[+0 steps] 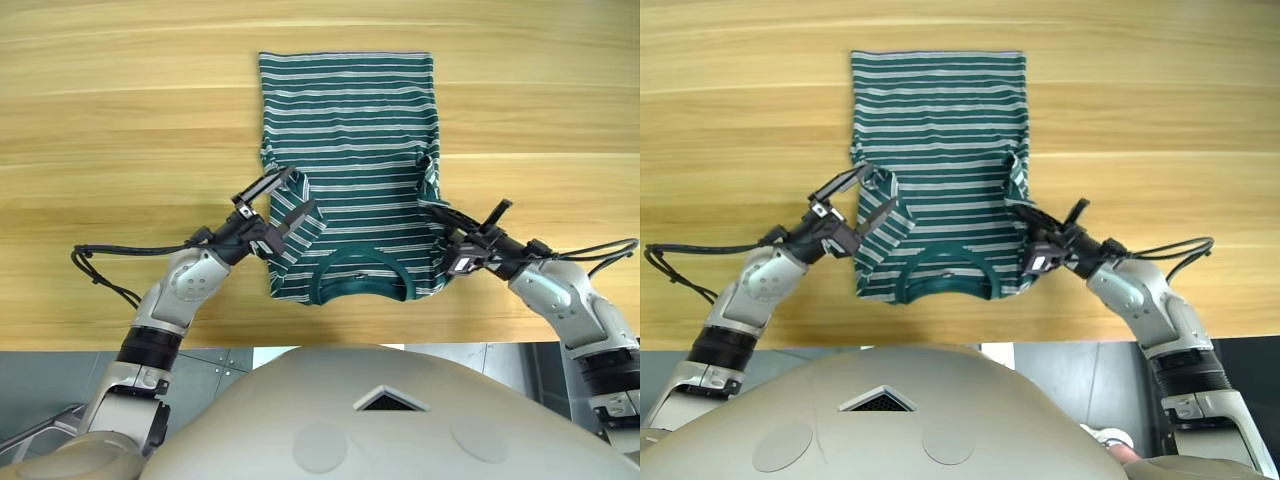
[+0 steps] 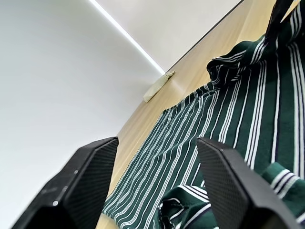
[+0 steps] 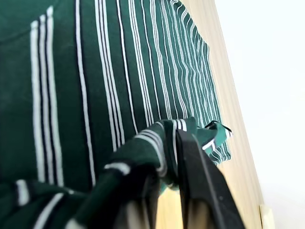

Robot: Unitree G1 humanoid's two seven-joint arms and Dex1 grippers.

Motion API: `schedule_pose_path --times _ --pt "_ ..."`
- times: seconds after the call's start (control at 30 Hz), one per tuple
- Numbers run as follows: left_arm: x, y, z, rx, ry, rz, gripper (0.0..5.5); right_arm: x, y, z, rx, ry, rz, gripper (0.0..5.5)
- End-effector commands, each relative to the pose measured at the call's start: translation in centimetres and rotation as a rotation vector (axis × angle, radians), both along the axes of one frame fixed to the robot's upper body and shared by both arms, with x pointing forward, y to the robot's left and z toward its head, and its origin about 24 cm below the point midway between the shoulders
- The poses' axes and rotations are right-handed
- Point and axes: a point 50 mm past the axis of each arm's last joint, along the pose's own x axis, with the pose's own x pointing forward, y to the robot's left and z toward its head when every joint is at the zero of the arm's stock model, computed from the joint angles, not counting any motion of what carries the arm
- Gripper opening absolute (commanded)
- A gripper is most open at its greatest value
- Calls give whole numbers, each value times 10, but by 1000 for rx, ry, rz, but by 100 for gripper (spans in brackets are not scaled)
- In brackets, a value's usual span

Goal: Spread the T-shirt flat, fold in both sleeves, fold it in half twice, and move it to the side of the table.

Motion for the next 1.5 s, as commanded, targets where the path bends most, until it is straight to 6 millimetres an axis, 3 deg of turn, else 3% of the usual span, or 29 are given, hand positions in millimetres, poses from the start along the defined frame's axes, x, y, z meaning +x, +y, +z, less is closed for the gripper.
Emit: schedule_pose_path --times 0.03,0.33,0.47,0.73,0.83,0.93,1.07,1.13,1.17,1.23,1.3,1.37,1.5 --pt "3 1 -2 21 6 -9 307 5 2 6 18 -27 -1 126" --pt "4 4 -18 176 58 -37 307 -1 -2 8 -1 51 11 301" --pt "7 6 -26 222 83 -28 307 -2 -3 8 -24 78 23 301" --pt "2 18 -49 367 166 -29 307 -12 -27 1 -106 136 -56 301" --pt "8 14 -27 259 49 -16 307 -5 -12 14 10 47 -6 301" --pt "19 13 16 37 -146 33 307 12 -1 52 242 -150 -16 301" --pt "3 4 62 -212 -250 -61 307 31 -11 85 364 -290 -86 301" --pt "-5 24 73 -178 -214 -37 307 27 -32 79 213 -250 -131 301" --pt "-7 38 73 -108 -186 7 307 22 -42 72 123 -212 -146 301" --pt "-19 88 42 238 10 161 307 4 -63 49 -26 -89 -212 301" --pt "-47 119 21 465 219 191 307 -4 -62 39 -37 -31 -220 301" --pt "-61 114 17 503 312 125 307 8 -53 39 -16 -53 -189 301" --pt "-72 90 4 523 405 -58 307 33 -42 40 -21 -81 -131 301"
